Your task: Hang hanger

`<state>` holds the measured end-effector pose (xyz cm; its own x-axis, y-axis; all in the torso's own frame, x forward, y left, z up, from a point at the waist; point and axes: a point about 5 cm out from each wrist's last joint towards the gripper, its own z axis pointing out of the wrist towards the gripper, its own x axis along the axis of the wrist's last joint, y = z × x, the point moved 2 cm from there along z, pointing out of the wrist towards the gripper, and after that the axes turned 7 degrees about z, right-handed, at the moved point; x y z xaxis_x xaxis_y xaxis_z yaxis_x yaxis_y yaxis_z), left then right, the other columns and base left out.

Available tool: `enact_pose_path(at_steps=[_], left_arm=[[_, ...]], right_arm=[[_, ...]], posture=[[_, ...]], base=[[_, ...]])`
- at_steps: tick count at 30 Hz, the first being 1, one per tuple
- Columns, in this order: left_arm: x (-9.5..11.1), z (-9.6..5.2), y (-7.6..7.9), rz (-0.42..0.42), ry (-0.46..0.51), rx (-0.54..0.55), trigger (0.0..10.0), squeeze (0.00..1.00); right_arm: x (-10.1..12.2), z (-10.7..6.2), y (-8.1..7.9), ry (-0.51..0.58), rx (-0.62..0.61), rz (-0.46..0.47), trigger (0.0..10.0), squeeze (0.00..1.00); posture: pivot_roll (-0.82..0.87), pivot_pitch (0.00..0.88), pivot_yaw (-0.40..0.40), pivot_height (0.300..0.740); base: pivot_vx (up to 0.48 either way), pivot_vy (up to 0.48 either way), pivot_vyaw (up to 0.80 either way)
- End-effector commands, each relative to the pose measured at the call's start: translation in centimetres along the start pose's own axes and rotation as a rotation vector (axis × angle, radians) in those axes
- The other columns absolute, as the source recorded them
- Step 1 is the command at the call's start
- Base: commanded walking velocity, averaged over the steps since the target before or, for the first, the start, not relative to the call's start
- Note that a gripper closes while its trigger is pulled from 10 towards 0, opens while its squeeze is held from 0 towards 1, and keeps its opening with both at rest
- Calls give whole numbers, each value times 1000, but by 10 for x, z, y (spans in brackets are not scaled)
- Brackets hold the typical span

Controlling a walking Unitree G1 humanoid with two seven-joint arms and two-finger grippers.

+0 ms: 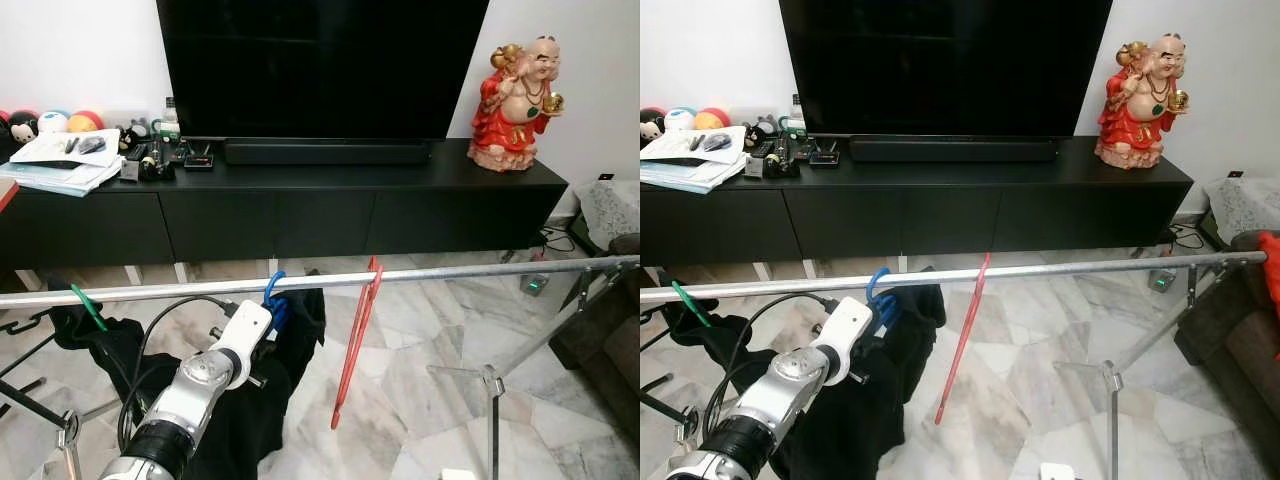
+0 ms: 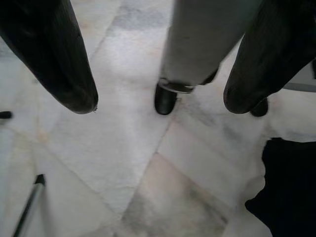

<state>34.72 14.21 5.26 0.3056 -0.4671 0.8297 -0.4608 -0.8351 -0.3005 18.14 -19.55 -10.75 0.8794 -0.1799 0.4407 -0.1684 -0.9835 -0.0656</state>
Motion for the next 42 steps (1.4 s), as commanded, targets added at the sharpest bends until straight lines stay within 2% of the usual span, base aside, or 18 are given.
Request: enact_pose_path(at_steps=[1, 9, 10, 15, 16, 19, 20, 22, 24, 25, 27, 29, 30, 31, 35, 38, 41, 42], left_arm=[[4, -1, 2, -5, 28, -13, 10000, 1000], [23, -14, 6, -30, 195, -73, 10000, 1000], [27, -22, 8, -31, 239, -109, 10000, 1000], [21, -51, 14, -3, 289, -246, 10000, 1000], [14, -63, 12, 3, 284, -277, 10000, 1000], [6, -80, 6, -19, 280, -308, 10000, 1000], [-1, -95, -1, -62, 276, -328, 10000, 835], [-4, -102, -4, -90, 275, -335, 10000, 792], [-12, -109, -10, -119, 251, -331, 10000, 373], [-33, -115, -26, -110, 161, -257, 10000, 0], [-40, -117, -31, -109, 128, -229, 10000, 0], [-73, -117, -39, -110, -25, -188, 10000, 0], [-73, -117, -39, -110, -25, -188, 10000, 0], [-106, -115, -41, -122, -177, -136, 10000, 0], [-164, -110, -35, -140, -430, 22, 10000, 0], [-176, -106, -30, -217, -463, 102, 10000, 0], [-190, -97, -12, -248, -518, 155, 10000, 0], [-190, -97, -12, -248, -518, 155, 10000, 0]], right_arm=[[-1, 0, 0, -5, 0, -2, 10000, 0], [0, 0, 0, -3, 5, 2, 10000, 0], [0, 0, 0, -2, 6, 2, 10000, 0], [-1, 0, 0, -3, 8, 0, 10000, 0], [-1, 0, 0, -5, 8, -2, 10000, 0], [-2, 0, 0, -6, 7, -5, 10000, 0], [-2, 0, 0, -9, 8, -9, 10000, 0], [-2, 0, 0, -10, 8, -10, 10000, 0], [-2, 0, 0, -10, 8, -10, 10000, 0], [-2, 0, 0, -11, 9, -14, 10000, 0], [-2, 0, 0, -11, 9, -15, 10000, 0], [-3, 0, -1, -12, 11, -20, 10000, 0], [-3, 0, -1, -12, 11, -20, 10000, 0], [-3, 0, -2, -12, 14, -23, 10000, 0], [-3, 0, -6, -6, 34, -35, 10000, 0], [-4, 0, -8, -8, 43, -52, 10000, 0], [-10, 0, -6, -29, 43, -55, 10000, 0], [-10, 0, -6, -29, 43, -55, 10000, 0]], posture=[[90, 0, -75, 740], [90, 0, -68, 740], [91, 0, -66, 740], [95, 0, -64, 740], [96, 0, -64, 740], [104, 0, -65, 740], [108, 0, -65, 740], [111, 0, -65, 740], [111, 0, -64, 740], [119, 0, -66, 740], [119, 0, -66, 740], [125, 0, -60, 740], [125, 0, -60, 740], [123, 0, -55, 740], [108, 0, -46, 740], [104, 0, -45, 740], [101, 0, -37, 740], [101, 0, -37, 740]], base=[[0, 0, 0], [0, 0, 0], [0, 0, 0], [0, 0, 0], [0, 0, 0], [0, 0, 0], [0, 0, 0], [0, 0, 0], [0, 0, 0], [0, 0, 0], [0, 0, 0], [0, 0, 0], [0, 0, 0], [0, 0, 0], [0, 0, 0], [0, 0, 679], [0, 0, 800], [0, 0, 800]])
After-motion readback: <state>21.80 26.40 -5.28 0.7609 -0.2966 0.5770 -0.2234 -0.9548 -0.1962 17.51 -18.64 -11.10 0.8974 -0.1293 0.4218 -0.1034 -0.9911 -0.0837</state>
